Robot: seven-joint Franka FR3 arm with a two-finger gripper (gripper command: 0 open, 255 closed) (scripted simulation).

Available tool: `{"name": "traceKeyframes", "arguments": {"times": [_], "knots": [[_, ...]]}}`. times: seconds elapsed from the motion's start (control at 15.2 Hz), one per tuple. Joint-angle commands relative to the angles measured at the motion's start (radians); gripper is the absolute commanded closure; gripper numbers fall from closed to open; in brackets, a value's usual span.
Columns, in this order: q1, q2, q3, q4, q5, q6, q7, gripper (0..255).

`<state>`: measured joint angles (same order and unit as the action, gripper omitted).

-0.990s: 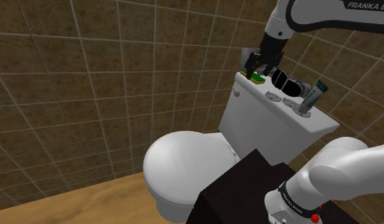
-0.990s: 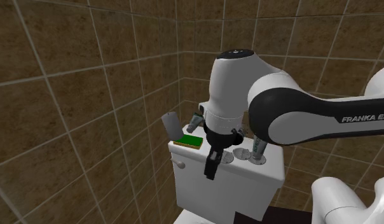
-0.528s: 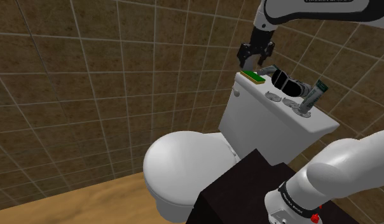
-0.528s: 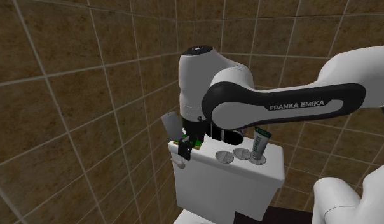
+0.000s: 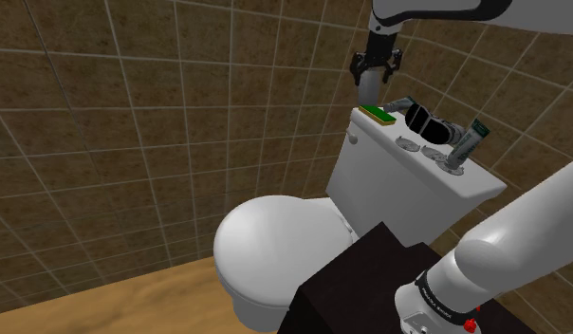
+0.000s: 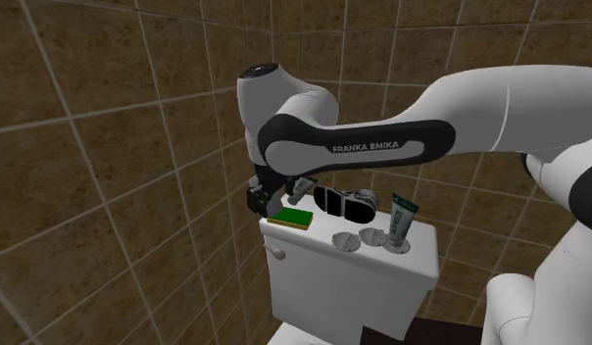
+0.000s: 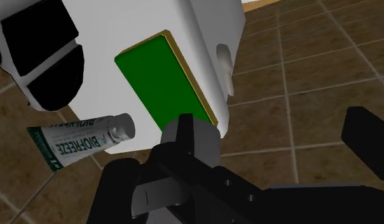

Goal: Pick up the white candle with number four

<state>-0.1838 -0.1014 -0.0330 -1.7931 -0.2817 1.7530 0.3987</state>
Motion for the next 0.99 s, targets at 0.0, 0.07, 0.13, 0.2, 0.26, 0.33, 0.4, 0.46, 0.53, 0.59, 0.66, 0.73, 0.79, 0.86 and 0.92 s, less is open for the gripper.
{"name": "traceKeyframes", "arguments": {"times": [0.0, 0.07, 0.13, 0.2, 0.26, 0.33, 0.4, 0.46, 0.53, 0.59, 0.66, 0.73, 0.79, 0.86, 0.92], "knots": [[-0.012, 0.073, -0.007, 0.093, -0.019, -0.022, 0.025, 0], [-0.017, 0.108, -0.013, 0.14, -0.027, -0.034, 0.035, 0], [-0.023, 0.143, -0.019, 0.188, -0.035, -0.046, 0.044, 0], [-0.029, 0.18, -0.025, 0.238, -0.042, -0.06, 0.052, 0], [-0.034, 0.217, -0.031, 0.29, -0.049, -0.075, 0.059, 0], [-0.04, 0.254, -0.038, 0.345, -0.055, -0.091, 0.065, 0], [-0.045, 0.294, -0.045, 0.403, -0.06, -0.109, 0.07, 0], [-0.051, 0.334, -0.053, 0.464, -0.065, -0.129, 0.074, 0], [-0.057, 0.377, -0.061, 0.529, -0.069, -0.151, 0.077, 0], [-0.064, 0.422, -0.07, 0.6, -0.071, -0.175, 0.078, 0], [-0.066, 0.434, -0.072, 0.618, -0.072, -0.181, 0.078, 0], [-0.066, 0.427, -0.072, 0.595, -0.073, -0.165, 0.084, 0], [-0.066, 0.421, -0.072, 0.573, -0.073, -0.15, 0.089, 0], [-0.066, 0.416, -0.071, 0.552, -0.074, -0.135, 0.095, 0], [-0.066, 0.411, -0.071, 0.532, -0.075, -0.121, 0.1, 0]]}}
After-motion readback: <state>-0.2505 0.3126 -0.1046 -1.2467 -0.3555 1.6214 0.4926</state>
